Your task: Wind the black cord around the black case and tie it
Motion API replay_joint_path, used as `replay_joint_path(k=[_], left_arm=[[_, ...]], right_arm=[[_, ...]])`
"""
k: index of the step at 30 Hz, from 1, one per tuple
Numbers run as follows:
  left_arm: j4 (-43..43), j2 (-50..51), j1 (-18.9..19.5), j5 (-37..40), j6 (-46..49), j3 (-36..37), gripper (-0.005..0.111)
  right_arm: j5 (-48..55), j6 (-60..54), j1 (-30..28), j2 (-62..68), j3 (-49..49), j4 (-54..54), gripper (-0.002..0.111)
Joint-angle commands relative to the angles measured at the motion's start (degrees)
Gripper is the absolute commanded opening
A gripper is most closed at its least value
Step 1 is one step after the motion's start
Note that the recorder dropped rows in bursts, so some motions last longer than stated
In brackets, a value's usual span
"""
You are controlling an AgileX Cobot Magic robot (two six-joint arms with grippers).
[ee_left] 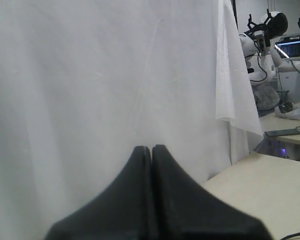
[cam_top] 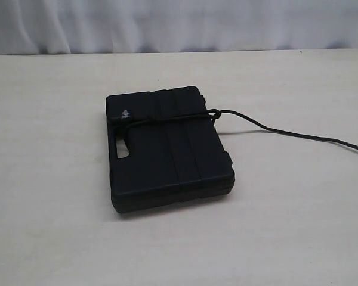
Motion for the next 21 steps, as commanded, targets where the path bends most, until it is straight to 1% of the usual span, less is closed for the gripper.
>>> replay_joint_path(k=[1, 3, 21], left_arm=[[0.02, -0.17, -0.01, 2.66, -1.04, 0.20, 0.000], [0.08, -0.17, -0.01, 3.62, -1.04, 0.10, 0.000], [0.08, -0.17, -0.01, 3.62, -1.04, 0.10, 0.000]], right_arm=[[0.47, 0.29, -0.16, -0.97, 1.25, -0.25, 0.004], [0.47, 0.29, -0.16, -0.97, 1.25, -0.25, 0.004], [0.47, 0.29, -0.16, -0.97, 1.25, -0.25, 0.004]])
